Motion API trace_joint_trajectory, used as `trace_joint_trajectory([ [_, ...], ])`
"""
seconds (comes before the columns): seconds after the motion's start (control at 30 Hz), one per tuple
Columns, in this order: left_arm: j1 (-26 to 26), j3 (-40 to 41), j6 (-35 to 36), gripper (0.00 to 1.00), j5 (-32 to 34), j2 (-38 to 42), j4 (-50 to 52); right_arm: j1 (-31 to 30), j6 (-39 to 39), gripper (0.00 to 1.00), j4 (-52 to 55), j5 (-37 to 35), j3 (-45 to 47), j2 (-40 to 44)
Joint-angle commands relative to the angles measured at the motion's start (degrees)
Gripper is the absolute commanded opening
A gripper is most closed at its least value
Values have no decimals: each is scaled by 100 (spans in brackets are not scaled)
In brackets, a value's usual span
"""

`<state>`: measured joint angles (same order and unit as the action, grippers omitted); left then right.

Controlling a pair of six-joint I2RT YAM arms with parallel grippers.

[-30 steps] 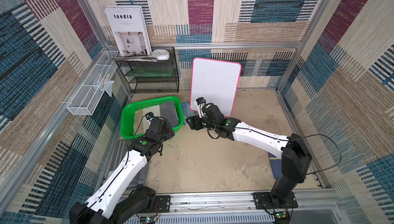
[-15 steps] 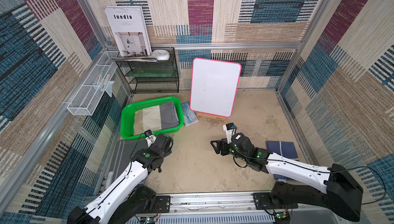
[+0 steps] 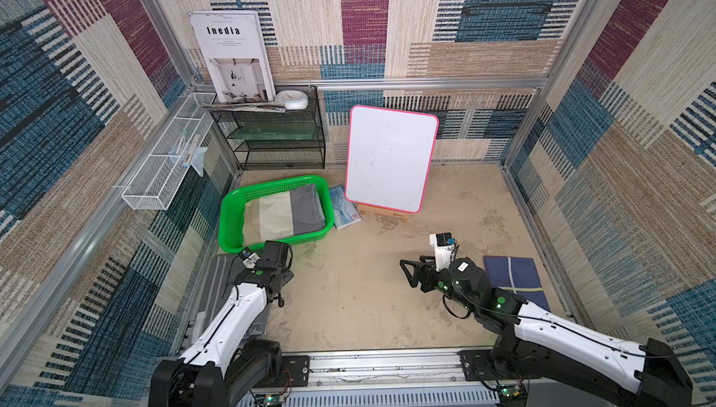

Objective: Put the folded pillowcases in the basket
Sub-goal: Move the pillowcase to the center of the board.

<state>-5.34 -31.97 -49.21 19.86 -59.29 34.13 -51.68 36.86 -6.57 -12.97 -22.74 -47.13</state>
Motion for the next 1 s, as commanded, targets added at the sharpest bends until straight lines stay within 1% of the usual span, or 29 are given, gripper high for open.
trace_joint_trajectory([
  [0.0, 371, 53, 52, 79, -291, -6, -242, 0, 20, 85, 128, -264, 187, 208],
  [0.17, 968, 181, 24, 79, -613, -244, -471, 0, -46, 85, 307, -293, 231, 422],
  [0.3, 1234, 327, 48, 79, -826, -448, -718, -1, -5, 85, 311, -250, 234, 425],
  [0.4, 1275, 457, 50, 79, -1099, -512, -898, 3, 12, 85, 338, -265, 231, 416],
  [0.6, 1222, 858, -76, 79, -1855, -293, -1288, 0, -7, 84, 498, -474, 172, 510],
  [0.7, 1004, 1043, -191, 79, -2009, -259, -1444, 1, -6, 84, 482, -582, 143, 547],
  [0.77, 718, 1081, -341, 79, -2016, -233, -1476, -1, -1, 84, 469, -597, 107, 531],
  [0.87, 35, 1111, -646, 79, -1758, -198, -1482, 0, 2, 84, 475, -619, 18, 430],
  [0.97, -769, 1192, -1094, 79, -1475, -169, -1535, -4, 21, 84, 530, -638, -101, 270],
])
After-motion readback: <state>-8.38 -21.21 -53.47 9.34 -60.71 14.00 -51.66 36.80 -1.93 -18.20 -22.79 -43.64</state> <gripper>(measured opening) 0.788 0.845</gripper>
